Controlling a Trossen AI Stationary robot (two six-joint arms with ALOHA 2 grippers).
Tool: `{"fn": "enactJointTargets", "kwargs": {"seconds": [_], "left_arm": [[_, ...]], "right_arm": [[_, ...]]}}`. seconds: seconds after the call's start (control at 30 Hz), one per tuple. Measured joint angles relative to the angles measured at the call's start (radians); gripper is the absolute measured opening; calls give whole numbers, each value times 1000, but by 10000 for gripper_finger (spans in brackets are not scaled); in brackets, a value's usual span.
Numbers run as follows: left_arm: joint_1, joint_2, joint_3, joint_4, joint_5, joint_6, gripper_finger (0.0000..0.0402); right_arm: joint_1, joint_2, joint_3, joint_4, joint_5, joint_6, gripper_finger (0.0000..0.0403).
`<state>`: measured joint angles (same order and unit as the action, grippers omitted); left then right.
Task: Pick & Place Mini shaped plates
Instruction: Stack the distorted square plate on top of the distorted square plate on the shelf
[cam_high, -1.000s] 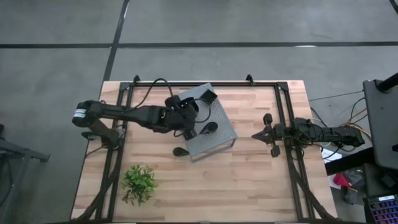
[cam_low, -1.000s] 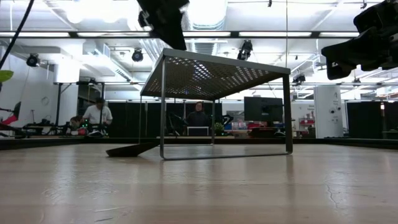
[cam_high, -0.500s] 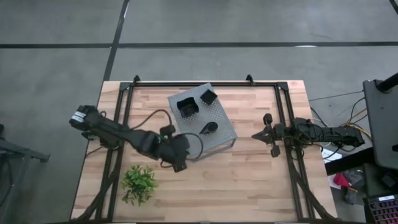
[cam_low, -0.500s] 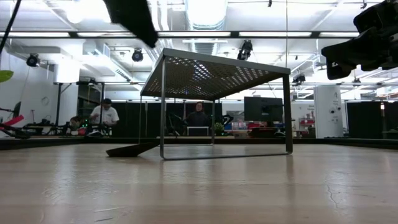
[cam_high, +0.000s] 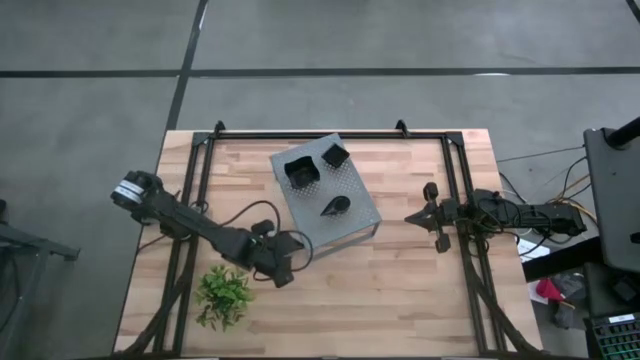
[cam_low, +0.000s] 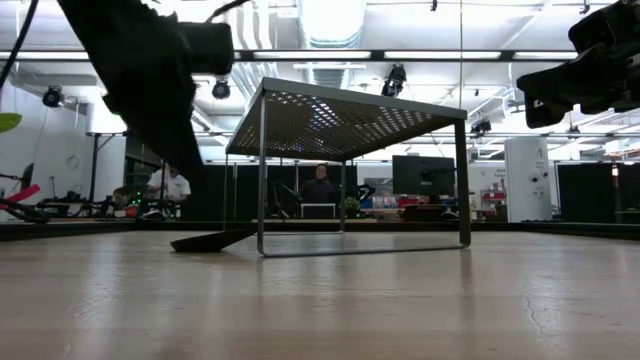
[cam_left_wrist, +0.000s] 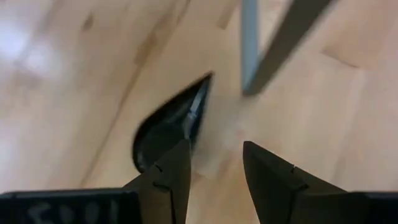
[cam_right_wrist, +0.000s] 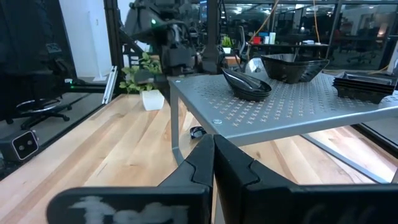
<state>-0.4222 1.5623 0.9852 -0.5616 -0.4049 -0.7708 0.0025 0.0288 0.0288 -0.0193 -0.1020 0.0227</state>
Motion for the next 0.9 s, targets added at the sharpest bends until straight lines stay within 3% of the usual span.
{"fn": "enactJointTargets", "kwargs": {"seconds": [0.1,0.27,0.9], "left_arm": [[1,0,-41,49,-56,19,139],[-4,30,-77,136,-36,194,139],[23,145,-77,197,-68,359,122]], "right_arm": [[0,0,0,0,0,0,9],[0,0,0,0,0,0,9],[0,0,0,0,0,0,9]]}}
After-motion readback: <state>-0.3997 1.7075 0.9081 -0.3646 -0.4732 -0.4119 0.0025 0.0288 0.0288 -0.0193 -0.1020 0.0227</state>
